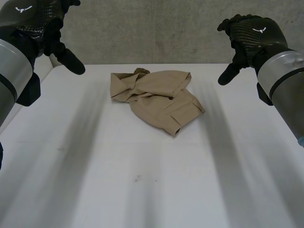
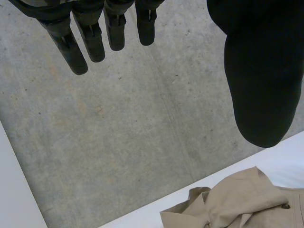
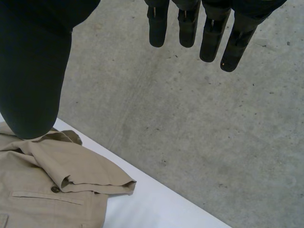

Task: Fold the shorts.

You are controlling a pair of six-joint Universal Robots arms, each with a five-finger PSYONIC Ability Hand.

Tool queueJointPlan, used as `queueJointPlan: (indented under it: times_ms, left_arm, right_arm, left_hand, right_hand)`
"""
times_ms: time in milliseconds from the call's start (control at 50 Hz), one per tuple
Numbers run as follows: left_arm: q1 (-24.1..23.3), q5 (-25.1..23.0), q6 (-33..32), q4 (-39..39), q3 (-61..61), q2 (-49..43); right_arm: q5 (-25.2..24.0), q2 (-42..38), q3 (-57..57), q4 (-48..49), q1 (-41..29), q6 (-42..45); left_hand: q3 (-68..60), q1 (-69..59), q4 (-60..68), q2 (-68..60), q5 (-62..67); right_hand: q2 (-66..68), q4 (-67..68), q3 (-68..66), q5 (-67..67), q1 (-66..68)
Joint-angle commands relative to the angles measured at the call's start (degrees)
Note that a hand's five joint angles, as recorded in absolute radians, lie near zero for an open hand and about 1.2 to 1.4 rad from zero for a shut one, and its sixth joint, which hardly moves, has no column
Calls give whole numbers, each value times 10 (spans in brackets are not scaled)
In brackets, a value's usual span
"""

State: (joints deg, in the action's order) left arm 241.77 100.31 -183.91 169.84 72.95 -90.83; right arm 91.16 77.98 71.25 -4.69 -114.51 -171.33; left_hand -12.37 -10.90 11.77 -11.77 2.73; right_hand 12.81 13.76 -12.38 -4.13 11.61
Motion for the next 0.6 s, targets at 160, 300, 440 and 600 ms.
queueJointPlan:
  times_ms: [160, 300, 440, 600]
  left_arm:
    - [0, -2, -3, 4, 11, -7]
    - [0, -3, -4, 14, 22, -7]
    - [-1, -3, -4, 31, 25, -14]
    - [-1, -3, -4, 33, 25, -15]
  right_arm:
    - [-61, -39, -6, -45, -7, 18]
    - [-127, -186, -73, -126, -17, 7]
    - [-125, -316, -153, -76, -41, -138]
    - [-83, -426, -234, -30, -70, -178]
  left_hand:
    - [24, 9, -18, 18, -27]
    - [24, 9, -18, 18, -27]
    - [24, 9, -18, 18, -27]
    - [24, 9, -18, 18, -27]
  right_hand:
    - [-28, -38, 24, 41, -16]
    - [-28, -38, 24, 41, -16]
    - [-28, -38, 24, 41, -16]
    - [-28, -38, 24, 41, -16]
